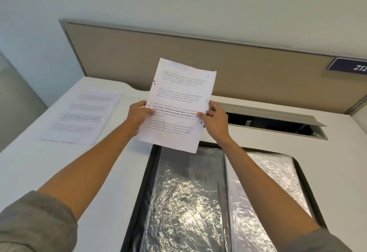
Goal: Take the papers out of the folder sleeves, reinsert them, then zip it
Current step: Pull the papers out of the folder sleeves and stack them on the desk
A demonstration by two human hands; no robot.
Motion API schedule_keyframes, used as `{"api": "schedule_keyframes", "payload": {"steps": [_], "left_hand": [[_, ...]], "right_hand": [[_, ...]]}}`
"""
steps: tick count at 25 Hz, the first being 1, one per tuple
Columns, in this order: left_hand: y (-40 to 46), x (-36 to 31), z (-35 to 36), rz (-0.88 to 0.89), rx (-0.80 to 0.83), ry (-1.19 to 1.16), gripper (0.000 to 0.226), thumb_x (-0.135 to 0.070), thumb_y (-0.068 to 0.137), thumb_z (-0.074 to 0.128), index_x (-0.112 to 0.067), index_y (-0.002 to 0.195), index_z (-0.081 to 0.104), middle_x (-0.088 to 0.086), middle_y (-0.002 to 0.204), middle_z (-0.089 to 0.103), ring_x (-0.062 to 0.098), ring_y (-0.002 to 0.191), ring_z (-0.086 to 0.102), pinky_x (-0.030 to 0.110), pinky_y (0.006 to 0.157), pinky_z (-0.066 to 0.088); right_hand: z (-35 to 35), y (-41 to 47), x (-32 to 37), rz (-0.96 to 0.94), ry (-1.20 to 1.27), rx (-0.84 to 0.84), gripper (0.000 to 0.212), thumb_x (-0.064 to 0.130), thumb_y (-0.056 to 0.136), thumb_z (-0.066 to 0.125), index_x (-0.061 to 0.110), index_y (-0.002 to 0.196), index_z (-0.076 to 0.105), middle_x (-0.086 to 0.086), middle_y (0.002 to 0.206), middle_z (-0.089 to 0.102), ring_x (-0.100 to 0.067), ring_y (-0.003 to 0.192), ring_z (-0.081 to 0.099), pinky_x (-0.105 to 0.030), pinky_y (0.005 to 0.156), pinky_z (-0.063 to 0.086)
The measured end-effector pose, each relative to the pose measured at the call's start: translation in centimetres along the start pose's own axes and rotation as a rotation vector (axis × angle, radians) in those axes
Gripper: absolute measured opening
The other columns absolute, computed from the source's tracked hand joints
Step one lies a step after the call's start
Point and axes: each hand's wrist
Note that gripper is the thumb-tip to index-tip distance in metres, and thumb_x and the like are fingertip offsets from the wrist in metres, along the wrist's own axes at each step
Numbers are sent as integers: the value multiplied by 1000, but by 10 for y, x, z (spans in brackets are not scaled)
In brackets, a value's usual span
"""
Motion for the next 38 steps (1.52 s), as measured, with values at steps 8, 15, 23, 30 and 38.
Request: {"api": "schedule_keyframes", "payload": {"steps": [8, 15, 23, 30, 38], "left_hand": [[25, 46, -112, 73, -308, 294, 13, -13, 91, 56, -13, 88, 68, 7, 98, 71, 26, 93, 65, 29, 77, 46], [43, 109, -167, 20, -317, 1262, 58, -51, 90, 55, -10, 131, 50, 14, 138, 47, 33, 130, 37, 48, 106, 25], [43, 98, -181, 226, -328, 1413, 23, -24, 94, 46, -5, 98, 59, 12, 96, 62, 33, 86, 60, 35, 66, 39], [43, 81, -202, 338, -421, 1388, 17, -14, 92, 50, -3, 81, 57, 11, 78, 58, 33, 70, 55, 33, 55, 29], [43, 93, -213, 482, -362, 1483, 9, -5, 79, 65, -1, 72, 63, 14, 70, 65, 34, 62, 61, 30, 47, 38]], "right_hand": [[94, -6, 3, 52, -34, 87, 25, 2, 90, 61, 7, 114, 65, -5, 100, 71, -9, 72, 65, -12, 55, 51], [135, 9, -14, 140, -71, 133, 25, 1, 88, 62, 7, 113, 65, -7, 100, 71, -6, 68, 65, -18, 60, 55], [196, 24, -26, 181, -61, 179, 66, 4, 84, 68, 12, 142, 37, -13, 108, 67, -23, 90, 64, -42, 83, 58], [250, 28, -28, -287, -1032, 317, 82, 71, 77, 58, 29, 143, 35, -9, 163, -10, -31, 150, -5, -56, 116, 5], [305, 37, -32, -301, -1099, 540, 80, 77, 88, 26, 33, 154, 16, -2, 164, 6, -25, 151, -5, -55, 116, -10]]}}
Point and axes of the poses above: each hand's wrist, its own y-axis towards the middle knuckle, its own z-axis out of the palm, x = y × z
